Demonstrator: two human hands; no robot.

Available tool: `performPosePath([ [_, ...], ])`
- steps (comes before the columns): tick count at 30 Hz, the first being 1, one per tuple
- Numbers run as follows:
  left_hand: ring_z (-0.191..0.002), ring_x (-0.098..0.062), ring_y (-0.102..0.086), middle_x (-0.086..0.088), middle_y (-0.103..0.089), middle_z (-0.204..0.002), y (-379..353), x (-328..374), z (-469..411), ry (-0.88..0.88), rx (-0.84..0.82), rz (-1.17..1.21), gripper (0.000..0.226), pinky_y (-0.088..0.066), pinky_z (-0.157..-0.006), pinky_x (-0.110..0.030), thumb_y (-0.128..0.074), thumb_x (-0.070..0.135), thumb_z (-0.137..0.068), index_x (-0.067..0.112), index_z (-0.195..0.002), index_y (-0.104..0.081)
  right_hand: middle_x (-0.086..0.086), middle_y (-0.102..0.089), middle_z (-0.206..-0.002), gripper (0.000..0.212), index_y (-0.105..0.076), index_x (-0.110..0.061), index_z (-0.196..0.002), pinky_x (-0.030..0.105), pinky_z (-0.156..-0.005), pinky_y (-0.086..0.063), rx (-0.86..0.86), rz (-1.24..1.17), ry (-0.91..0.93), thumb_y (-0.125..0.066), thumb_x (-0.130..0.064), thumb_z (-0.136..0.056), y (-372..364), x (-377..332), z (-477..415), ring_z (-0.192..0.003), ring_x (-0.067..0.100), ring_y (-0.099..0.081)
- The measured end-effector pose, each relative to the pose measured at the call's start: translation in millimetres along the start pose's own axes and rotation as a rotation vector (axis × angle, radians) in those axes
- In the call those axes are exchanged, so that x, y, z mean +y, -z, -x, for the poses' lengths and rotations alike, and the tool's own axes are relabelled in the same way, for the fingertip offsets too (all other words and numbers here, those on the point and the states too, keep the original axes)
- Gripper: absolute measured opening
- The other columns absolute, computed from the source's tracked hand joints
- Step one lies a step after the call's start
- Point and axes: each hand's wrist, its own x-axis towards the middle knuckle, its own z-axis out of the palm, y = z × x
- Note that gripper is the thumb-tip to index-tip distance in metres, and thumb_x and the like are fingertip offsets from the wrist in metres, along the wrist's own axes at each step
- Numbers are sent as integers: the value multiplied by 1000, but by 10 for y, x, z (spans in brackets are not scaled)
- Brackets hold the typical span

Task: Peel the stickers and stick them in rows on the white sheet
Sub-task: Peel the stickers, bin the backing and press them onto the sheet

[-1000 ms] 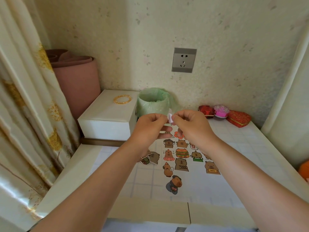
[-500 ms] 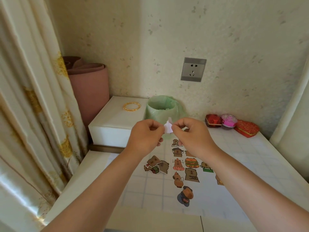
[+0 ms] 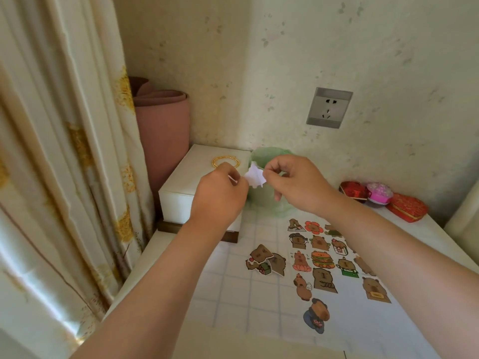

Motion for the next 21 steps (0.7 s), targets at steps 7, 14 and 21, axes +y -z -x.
performPosePath([
  [7,-67,-8,-54,7,-62,-74,84,-49,-66,63,54,6,13,-37,-52,-22,-53,22,-90,18,-82,-63,2,-72,-81,16,-68,-21,-77,24,-59,-49,133,103,-30,-60,-15,-90,48,157,-295,-50,2,-57],
  [14,-78,-31,-68,-6,-69,-80,59,2,-53,158,-20,202,15,-60,-72,-48,-53,24,-85,14,-79,-63,5,-75,-85,17,-75,-12,-85,39,-72,-58,228,537,-106,-60,-17,-92,101,392,-642,-83,27,-69],
  [21,-68,-25,-58,-4,-58,-68,32,78,-21,216,-78,285,22,-59,-74,-47,-50,26,-84,7,-75,-57,-12,-71,-97,18,-75,-25,-104,28,-83,-52,234,345,56,-63,-17,-92,69,257,-414,-90,0,-64],
])
